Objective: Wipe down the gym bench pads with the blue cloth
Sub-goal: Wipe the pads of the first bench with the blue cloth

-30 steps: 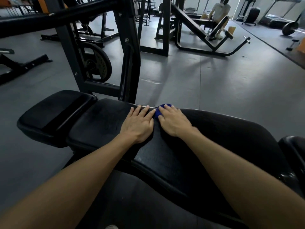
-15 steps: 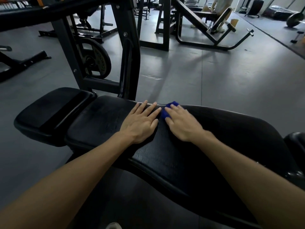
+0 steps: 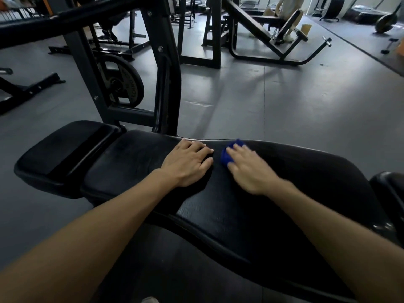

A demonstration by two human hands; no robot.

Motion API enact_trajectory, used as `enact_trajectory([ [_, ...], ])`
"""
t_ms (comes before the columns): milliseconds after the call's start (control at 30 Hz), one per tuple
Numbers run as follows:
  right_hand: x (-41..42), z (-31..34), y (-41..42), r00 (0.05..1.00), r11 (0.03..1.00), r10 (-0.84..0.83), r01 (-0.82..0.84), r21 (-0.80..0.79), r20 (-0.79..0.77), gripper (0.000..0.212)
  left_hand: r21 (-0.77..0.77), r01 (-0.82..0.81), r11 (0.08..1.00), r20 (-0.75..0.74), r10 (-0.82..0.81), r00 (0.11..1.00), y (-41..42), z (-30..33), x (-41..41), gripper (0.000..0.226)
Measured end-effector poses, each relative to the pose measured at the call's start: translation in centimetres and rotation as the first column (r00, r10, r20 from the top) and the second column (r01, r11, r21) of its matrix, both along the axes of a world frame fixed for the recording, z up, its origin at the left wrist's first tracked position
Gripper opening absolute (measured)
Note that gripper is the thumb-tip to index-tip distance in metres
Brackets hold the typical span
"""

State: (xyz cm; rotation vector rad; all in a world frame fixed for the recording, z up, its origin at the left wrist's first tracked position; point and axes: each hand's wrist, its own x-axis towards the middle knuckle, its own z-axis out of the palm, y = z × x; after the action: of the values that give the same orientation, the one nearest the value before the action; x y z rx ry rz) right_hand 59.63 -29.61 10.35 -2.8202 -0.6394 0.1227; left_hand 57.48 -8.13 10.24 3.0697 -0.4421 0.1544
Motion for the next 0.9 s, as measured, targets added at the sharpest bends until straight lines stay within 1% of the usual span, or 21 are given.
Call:
enact_trajectory([
  [100, 5.4, 0.3, -0.3, 0.994, 0.995, -0.101, 0.101, -0.013, -0.037, 0.058, 0.105, -0.065, 0.992, -0.008, 0.066, 0.998, -2.2, 0.2, 0.6, 0.069],
  [133, 5.7, 0.1, -0.2, 0.992, 0.993, -0.120, 0.119, -0.020, -0.049, 0.059, 0.095, -0.096, 0.991, 0.001, 0.097, 0.995, -2.8, 0.0, 0.6, 0.067],
  [167, 5.3, -0.1, 0.0, 0.991, 0.992, -0.122, 0.121, -0.029, -0.048, 0.061, 0.066, -0.131, 0.989, 0.010, 0.131, 0.991, -3.3, -0.5, 0.3, 0.062],
  [233, 1.7, 0.0, 0.3, 0.996, 0.996, -0.078, 0.077, -0.044, -0.032, 0.072, 0.004, -0.147, 0.989, 0.087, 0.146, 0.985, -3.7, -1.4, -0.3, 0.057],
  [267, -0.6, -0.1, 0.3, 0.999, 0.998, -0.042, 0.041, -0.037, -0.032, 0.072, -0.031, -0.131, 0.991, 0.136, 0.134, 0.982, -3.7, -1.6, -0.6, 0.058],
  [333, -4.6, -0.4, -0.3, 0.999, 1.000, 0.006, -0.004, 0.030, -0.053, 0.060, -0.086, -0.071, 0.994, 0.190, 0.086, 0.978, -3.4, -1.8, -0.7, 0.063],
  [367, -5.3, -0.2, -0.7, 0.999, 0.999, 0.016, -0.014, 0.044, -0.048, 0.058, -0.092, -0.042, 0.995, 0.185, 0.058, 0.981, -3.3, -1.6, -0.7, 0.065],
  [433, -2.8, 0.0, -1.7, 1.000, 1.000, 0.005, -0.005, -0.005, 0.010, 0.057, -0.091, -0.004, 0.996, 0.142, 0.017, 0.990, -3.4, -1.4, -0.8, 0.062],
  [500, 1.6, 0.6, -2.2, 0.997, 0.997, -0.071, 0.071, -0.027, 0.004, 0.057, -0.091, 0.009, 0.996, 0.073, -0.003, 0.997, -3.7, -1.5, -0.9, 0.058],
  [567, 4.5, 1.2, -2.3, 0.986, 0.987, -0.161, 0.160, -0.028, -0.046, 0.058, -0.065, 0.000, 0.998, 0.052, 0.003, 0.999, -3.8, -1.7, -0.5, 0.057],
  [633, 4.1, 1.1, -1.5, 0.978, 0.978, -0.205, 0.204, -0.039, -0.040, 0.060, -0.046, -0.015, 0.999, 0.055, 0.018, 0.998, -3.8, -1.7, 0.1, 0.061],
  [700, 0.9, 0.8, -1.0, 0.979, 0.980, -0.199, 0.198, -0.021, -0.045, 0.060, -0.029, -0.042, 0.999, 0.066, 0.044, 0.997, -4.5, -1.6, 0.8, 0.069],
  [733, -1.2, 0.4, -0.9, 0.984, 0.984, -0.178, 0.178, 0.001, -0.024, 0.060, -0.012, -0.052, 0.999, 0.080, 0.053, 0.995, -5.1, -1.5, 1.0, 0.067],
  [800, -4.9, -0.3, -1.3, 0.992, 0.991, -0.123, 0.122, 0.050, 0.010, 0.059, 0.006, -0.070, 0.998, 0.131, 0.068, 0.989, -6.5, -1.3, 1.0, 0.052],
  [867, -4.2, -0.4, -2.2, 0.996, 0.995, -0.089, 0.089, 0.048, 0.012, 0.058, -0.024, -0.089, 0.996, 0.204, 0.092, 0.975, -7.1, -1.4, 0.5, 0.041],
  [900, -2.4, -0.3, -2.5, 0.995, 0.995, -0.099, 0.099, 0.028, 0.009, 0.058, -0.041, -0.094, 0.995, 0.233, 0.101, 0.967, -7.1, -1.5, 0.3, 0.041],
])
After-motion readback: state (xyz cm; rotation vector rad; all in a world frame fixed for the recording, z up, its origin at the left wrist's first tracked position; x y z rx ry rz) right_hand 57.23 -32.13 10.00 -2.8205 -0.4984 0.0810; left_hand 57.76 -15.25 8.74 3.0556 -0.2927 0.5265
